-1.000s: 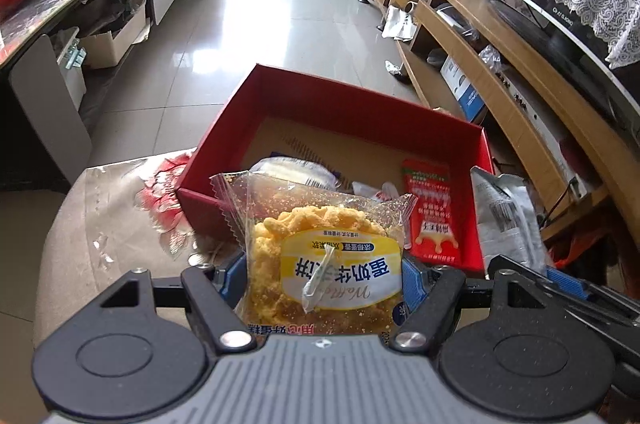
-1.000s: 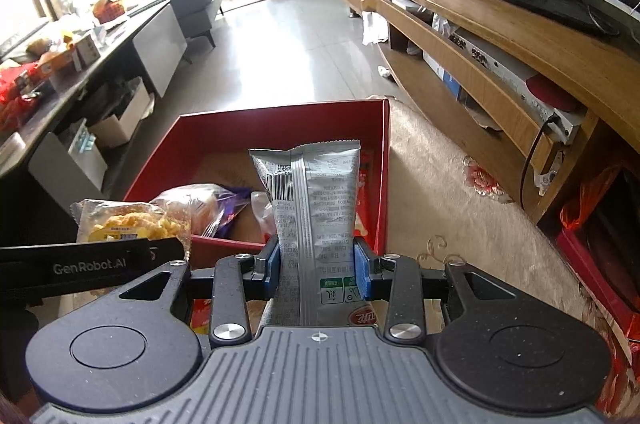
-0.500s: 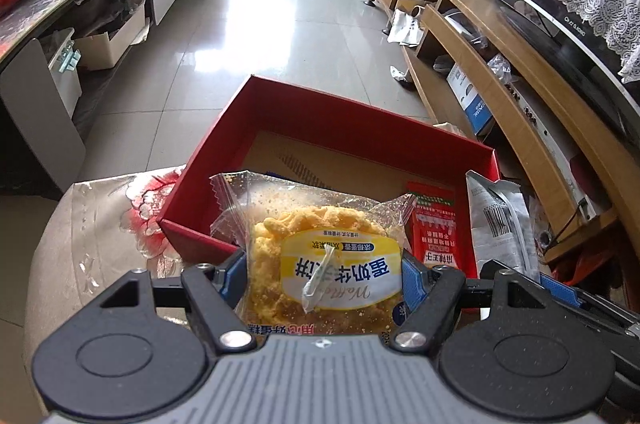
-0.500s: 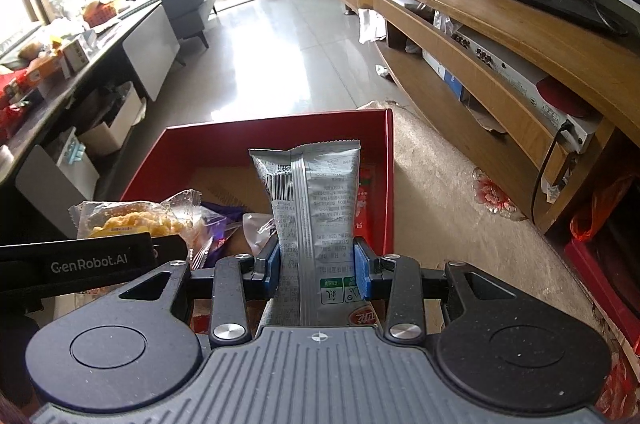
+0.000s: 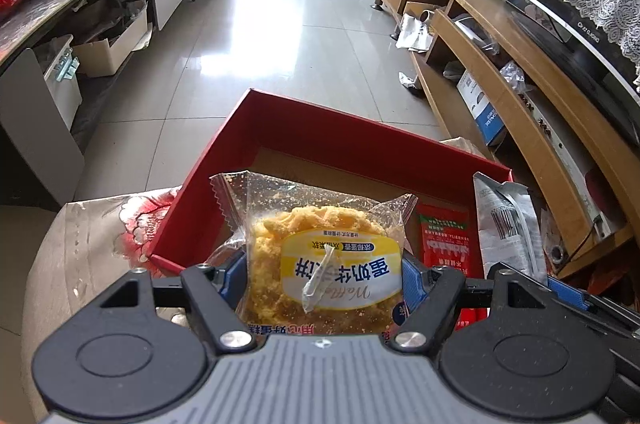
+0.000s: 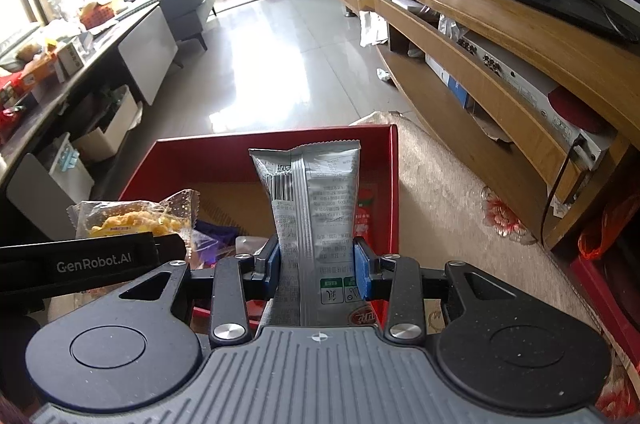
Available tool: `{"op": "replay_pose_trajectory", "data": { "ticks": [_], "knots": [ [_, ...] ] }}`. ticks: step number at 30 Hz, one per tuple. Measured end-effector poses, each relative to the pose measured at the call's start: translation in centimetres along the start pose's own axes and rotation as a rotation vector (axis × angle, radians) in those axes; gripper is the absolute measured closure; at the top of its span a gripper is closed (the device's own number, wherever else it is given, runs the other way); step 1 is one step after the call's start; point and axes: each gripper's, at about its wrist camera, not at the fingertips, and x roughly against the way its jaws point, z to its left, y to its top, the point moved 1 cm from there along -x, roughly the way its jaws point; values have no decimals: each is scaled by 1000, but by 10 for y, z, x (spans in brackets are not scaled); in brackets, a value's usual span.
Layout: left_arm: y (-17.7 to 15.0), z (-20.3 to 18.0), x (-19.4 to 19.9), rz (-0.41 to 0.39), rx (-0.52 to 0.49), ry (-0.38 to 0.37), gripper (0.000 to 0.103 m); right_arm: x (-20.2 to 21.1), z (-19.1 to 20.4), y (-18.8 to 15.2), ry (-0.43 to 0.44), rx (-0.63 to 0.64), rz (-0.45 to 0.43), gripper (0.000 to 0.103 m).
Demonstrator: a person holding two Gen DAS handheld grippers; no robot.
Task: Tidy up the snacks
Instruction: 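Carry the pastry bag and silver pouch over the red box with both tools, then open both tools to drop the pastry bag and silver pouch into the box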
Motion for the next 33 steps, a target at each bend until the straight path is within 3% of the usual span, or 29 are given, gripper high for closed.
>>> {"op": "replay_pose_trajectory", "data": {
  "ticks": [23, 33],
  "knots": [
    [10, -5, -40, 21, -22, 47, 33, -40, 6, 2, 2, 31, 28, 58],
    [14, -4, -43, 25, 10, 31, 25, -43, 5, 2, 7, 45, 13, 47]
  ]
}}
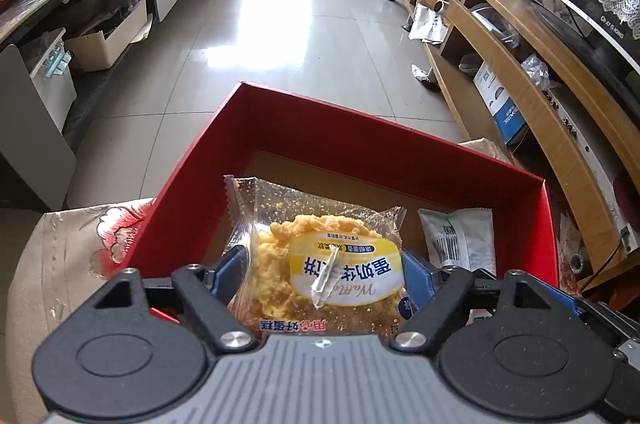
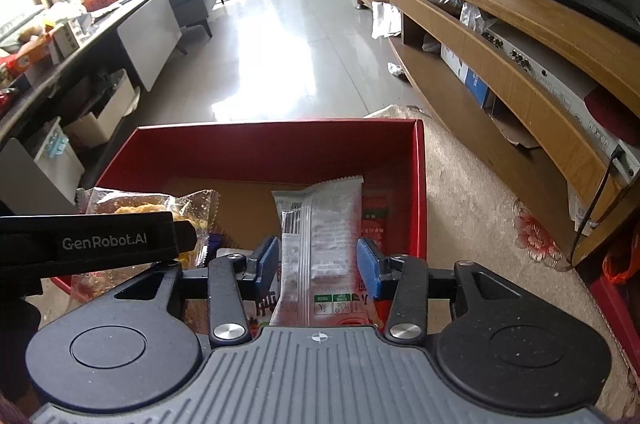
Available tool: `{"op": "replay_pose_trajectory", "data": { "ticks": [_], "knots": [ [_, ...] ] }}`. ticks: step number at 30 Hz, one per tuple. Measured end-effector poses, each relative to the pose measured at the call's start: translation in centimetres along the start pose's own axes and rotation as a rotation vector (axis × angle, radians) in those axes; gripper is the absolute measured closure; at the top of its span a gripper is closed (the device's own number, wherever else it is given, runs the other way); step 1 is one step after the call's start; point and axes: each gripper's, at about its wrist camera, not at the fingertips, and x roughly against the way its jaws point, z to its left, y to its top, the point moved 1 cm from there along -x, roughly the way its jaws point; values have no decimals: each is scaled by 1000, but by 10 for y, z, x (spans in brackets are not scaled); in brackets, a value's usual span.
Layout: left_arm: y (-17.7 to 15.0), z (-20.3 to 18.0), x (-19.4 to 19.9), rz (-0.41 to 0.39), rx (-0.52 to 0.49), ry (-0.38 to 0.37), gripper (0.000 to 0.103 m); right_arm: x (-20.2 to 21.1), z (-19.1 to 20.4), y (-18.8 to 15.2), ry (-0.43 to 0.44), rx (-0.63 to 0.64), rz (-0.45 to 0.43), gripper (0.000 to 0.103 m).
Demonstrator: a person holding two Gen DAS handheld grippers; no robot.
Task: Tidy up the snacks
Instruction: 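Open both tools to drop the pastry bag and silver pouch into the box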
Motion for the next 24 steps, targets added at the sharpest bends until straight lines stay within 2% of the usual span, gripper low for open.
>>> {"op": "replay_pose_trajectory", "data": {
  "ticks": [10, 17, 24],
  "knots": [
    [3, -1, 24, -63, -2, -3, 19, 13, -3, 9, -6, 2, -46, 42],
    [-3, 5, 41, -70, 9, 5, 19, 27, -3, 11, -40, 18, -61, 40],
    [-17, 13, 54, -60, 17, 8, 19, 59, -7, 13, -47, -20, -113, 40]
  ]
}}
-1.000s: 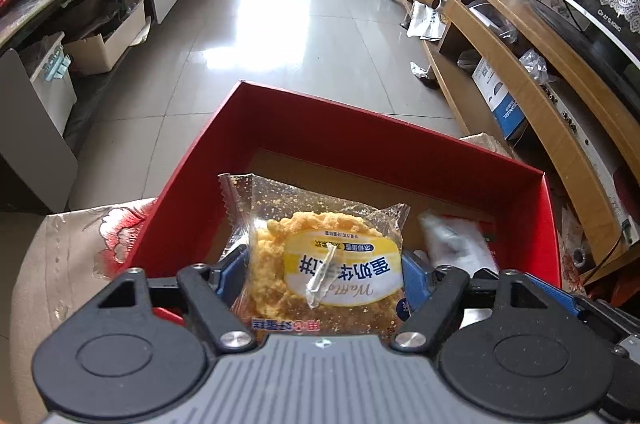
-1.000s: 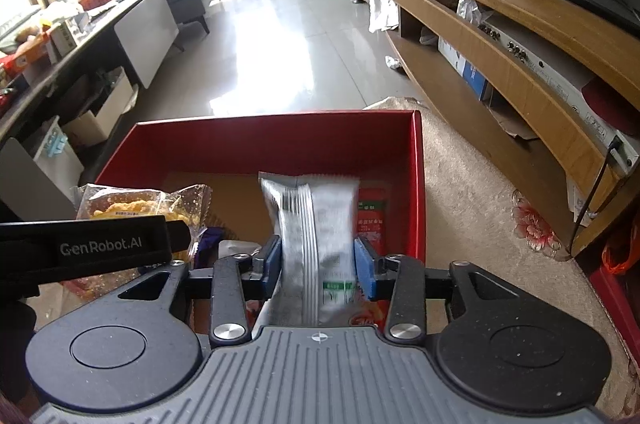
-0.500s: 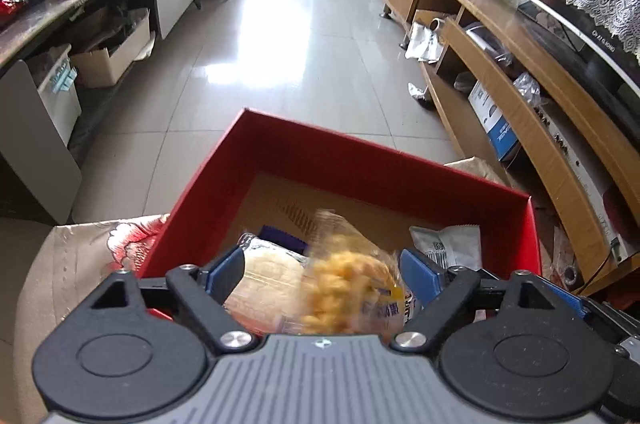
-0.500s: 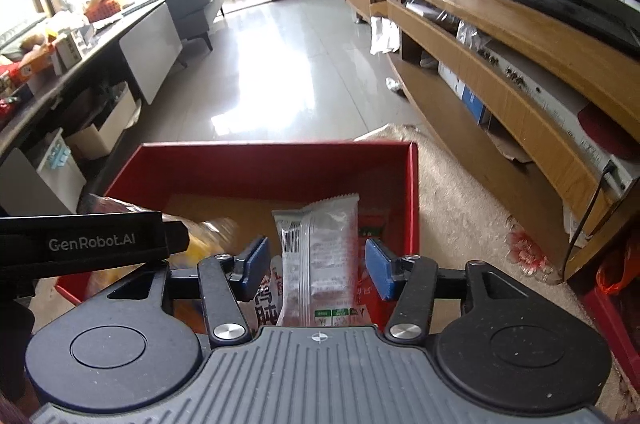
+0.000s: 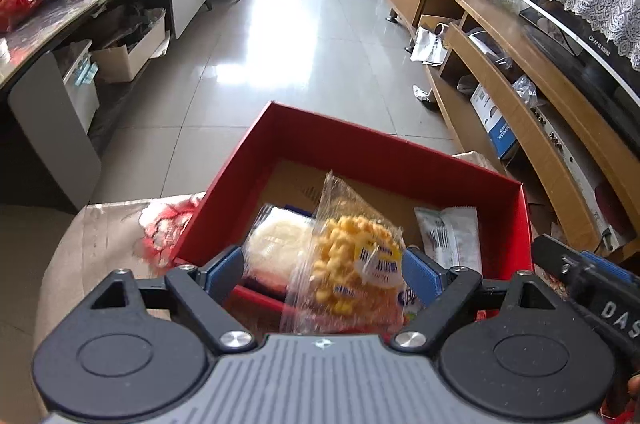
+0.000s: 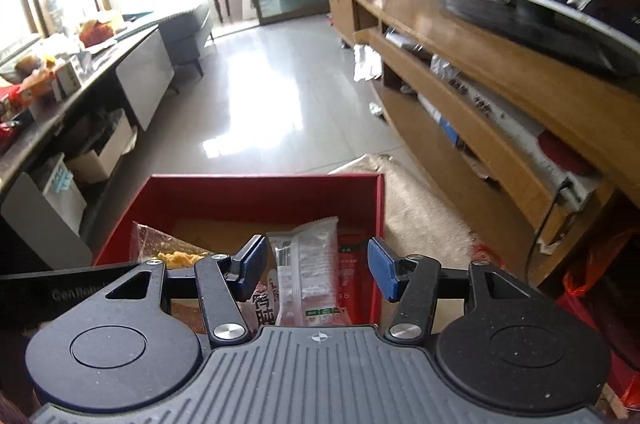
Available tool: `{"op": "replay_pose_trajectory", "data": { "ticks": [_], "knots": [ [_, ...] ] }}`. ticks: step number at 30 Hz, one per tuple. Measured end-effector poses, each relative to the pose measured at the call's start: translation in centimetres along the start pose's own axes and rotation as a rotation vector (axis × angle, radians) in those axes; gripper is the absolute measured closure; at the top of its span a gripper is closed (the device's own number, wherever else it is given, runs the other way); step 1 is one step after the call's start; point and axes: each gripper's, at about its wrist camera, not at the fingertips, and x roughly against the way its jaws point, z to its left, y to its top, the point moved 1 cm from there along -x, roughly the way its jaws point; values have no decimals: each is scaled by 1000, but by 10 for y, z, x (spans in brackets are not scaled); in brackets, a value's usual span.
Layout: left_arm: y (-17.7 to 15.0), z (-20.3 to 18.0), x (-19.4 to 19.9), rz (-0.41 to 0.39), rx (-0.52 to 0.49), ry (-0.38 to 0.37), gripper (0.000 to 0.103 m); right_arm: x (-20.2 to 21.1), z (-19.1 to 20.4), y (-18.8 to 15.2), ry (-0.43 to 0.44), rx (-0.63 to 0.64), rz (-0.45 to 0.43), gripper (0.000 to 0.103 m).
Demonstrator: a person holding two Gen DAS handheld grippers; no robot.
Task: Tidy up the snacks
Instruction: 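Open both tools to drop the pastry bag and silver pouch into the box, then move both tools back toward the Trolli packet and gold packet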
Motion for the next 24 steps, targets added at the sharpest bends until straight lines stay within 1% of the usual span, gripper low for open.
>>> {"op": "replay_pose_trajectory", "data": {
  "ticks": [8, 14, 21, 24],
  "knots": [
    [-18, 8, 18, 4, 4, -3, 19, 16, 1, -9, -26, 12, 11, 39],
    [-35, 14, 27, 28, -15, 3, 19, 28, 4, -26, -42, 30, 35, 37],
    [-58, 24, 35, 71, -34, 15, 19, 37, 2, -51, -44, 37, 89, 36],
    [-68, 29, 36, 94, -23, 8, 19, 37, 3, -61, -37, 37, 123, 36]
  ]
}}
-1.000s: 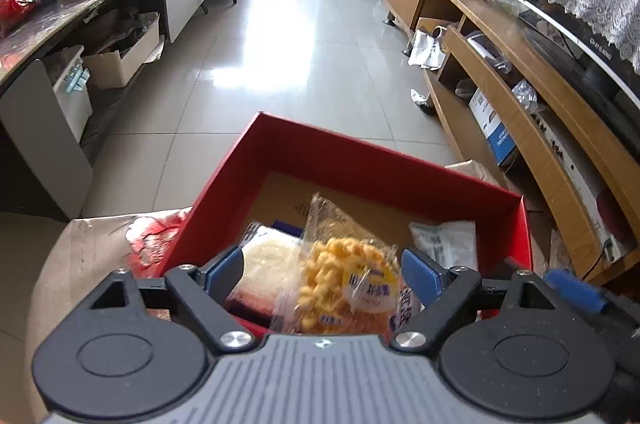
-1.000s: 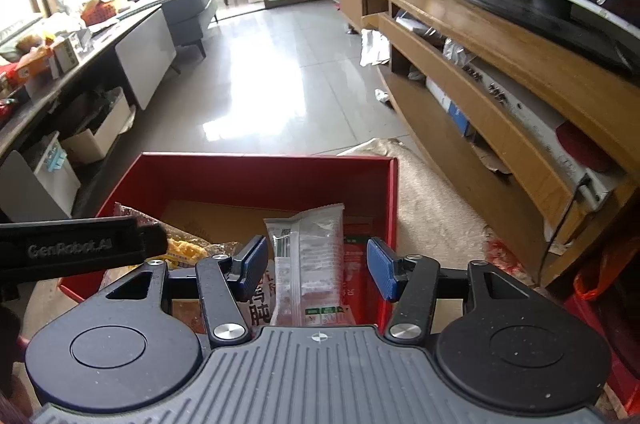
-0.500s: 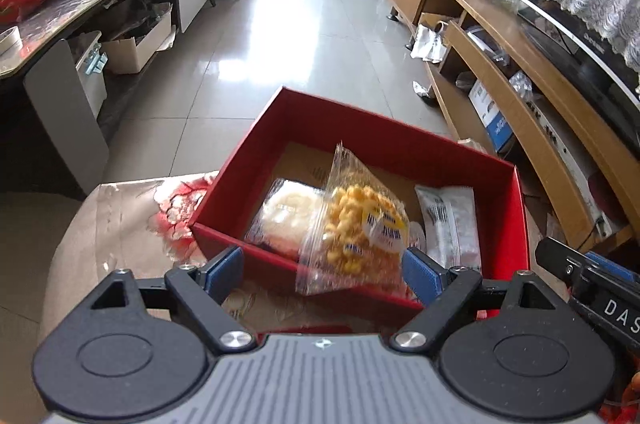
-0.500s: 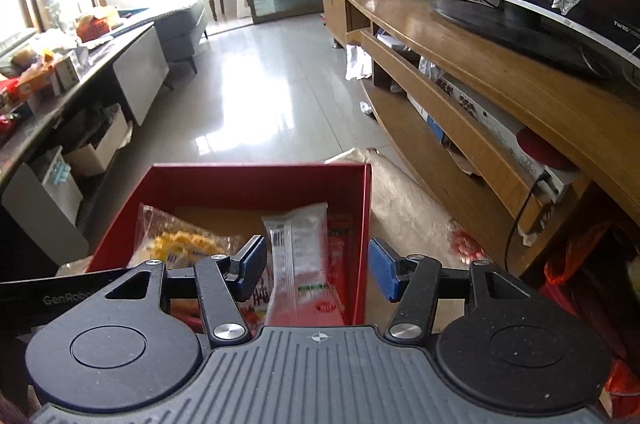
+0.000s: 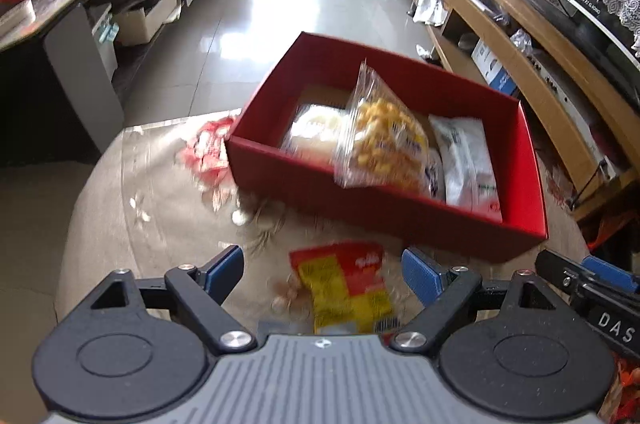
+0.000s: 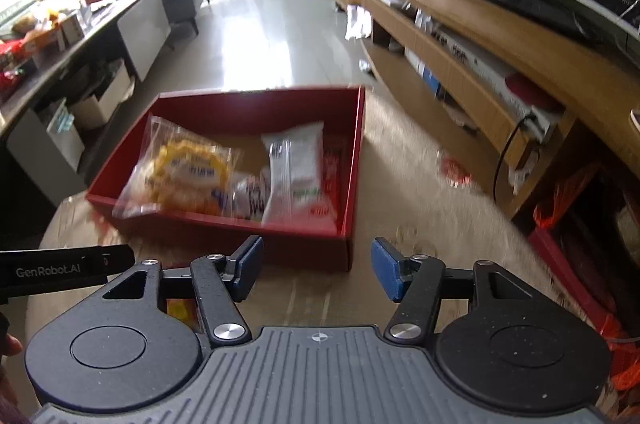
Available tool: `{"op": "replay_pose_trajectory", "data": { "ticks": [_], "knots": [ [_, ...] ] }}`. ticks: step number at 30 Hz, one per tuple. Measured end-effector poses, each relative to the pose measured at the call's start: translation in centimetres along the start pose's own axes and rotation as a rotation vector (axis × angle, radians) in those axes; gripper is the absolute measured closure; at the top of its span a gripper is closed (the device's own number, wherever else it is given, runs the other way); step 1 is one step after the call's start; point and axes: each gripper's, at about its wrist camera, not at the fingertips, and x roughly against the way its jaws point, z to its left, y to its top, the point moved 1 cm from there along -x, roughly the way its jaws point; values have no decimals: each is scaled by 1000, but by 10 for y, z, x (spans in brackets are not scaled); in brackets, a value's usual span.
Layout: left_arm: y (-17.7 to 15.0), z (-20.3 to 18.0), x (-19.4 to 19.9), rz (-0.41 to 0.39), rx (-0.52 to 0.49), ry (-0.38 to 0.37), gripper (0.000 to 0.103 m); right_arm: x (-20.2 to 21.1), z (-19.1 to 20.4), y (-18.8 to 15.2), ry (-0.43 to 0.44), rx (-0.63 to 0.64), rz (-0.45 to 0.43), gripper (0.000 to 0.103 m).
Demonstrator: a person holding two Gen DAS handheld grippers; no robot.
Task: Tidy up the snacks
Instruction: 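Move both tools back toward the Trolli packet and gold packet, then grasp the red-yellow Trolli packet with the left tool while the right tool grasps the gold packet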
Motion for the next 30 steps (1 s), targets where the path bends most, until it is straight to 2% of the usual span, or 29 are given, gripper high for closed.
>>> {"op": "replay_pose_trajectory", "data": {
  "ticks": [9, 16, 22, 30],
  "knots": [
    [-18, 2, -10, 54, 6, 5, 19, 11, 3, -19, 7, 21, 24, 35],
    [-19, -12, -37, 115, 30, 4, 19, 11, -8, -21, -5, 13, 38, 34],
    [-19, -21, -60, 137, 30, 54, 19, 2, -18, -25, -22, 19, 79, 34],
    [-17, -22, -80, 163, 40, 84, 20, -8, -20, -30, -32, 48, 128, 34]
  ]
}}
